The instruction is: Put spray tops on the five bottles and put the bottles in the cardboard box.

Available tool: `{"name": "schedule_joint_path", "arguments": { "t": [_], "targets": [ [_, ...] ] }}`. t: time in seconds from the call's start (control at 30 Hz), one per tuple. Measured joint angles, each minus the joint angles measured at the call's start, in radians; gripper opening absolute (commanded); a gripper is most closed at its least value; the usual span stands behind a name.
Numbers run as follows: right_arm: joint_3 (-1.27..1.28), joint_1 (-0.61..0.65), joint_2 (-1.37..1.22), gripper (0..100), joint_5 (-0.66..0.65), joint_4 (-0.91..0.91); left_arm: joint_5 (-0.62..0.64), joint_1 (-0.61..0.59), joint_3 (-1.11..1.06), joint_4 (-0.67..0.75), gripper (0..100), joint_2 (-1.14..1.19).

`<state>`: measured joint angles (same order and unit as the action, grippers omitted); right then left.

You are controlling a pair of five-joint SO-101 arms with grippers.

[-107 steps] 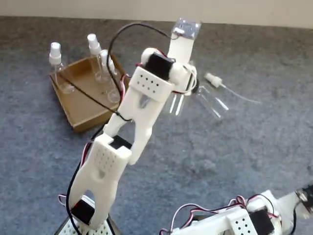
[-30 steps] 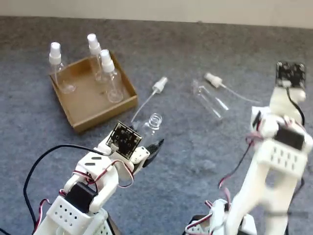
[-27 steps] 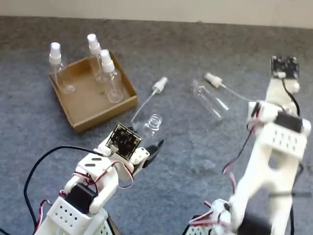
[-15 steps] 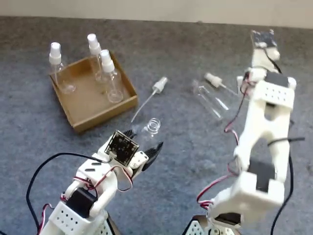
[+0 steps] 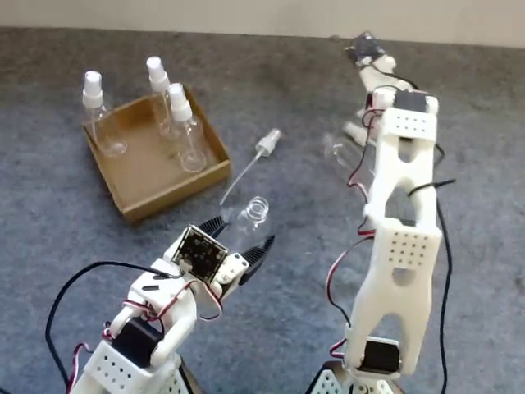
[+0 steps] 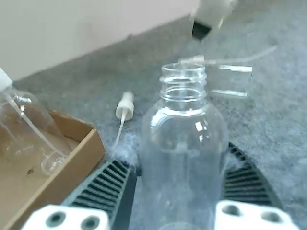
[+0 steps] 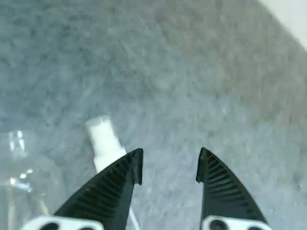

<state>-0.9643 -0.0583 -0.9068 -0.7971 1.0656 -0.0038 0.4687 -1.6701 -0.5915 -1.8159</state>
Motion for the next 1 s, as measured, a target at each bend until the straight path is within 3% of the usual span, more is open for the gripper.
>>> {"name": "schedule_joint_path", "arguments": {
  "t": [0.27,0.73,1.0],
  "targets": [
    [-0.245,0.051,-0.144,18.0,-0.112,0.176,0.000,0.000,-0.003,0.051,13,0.000],
    [-0.272,0.052,-0.267,17.6,-0.123,0.296,0.000,0.000,-0.003,0.051,13,0.000],
    [-0.304,0.052,-0.279,0.2,-0.123,0.384,0.000,0.000,-0.003,0.051,13,0.000]
  ]
}}
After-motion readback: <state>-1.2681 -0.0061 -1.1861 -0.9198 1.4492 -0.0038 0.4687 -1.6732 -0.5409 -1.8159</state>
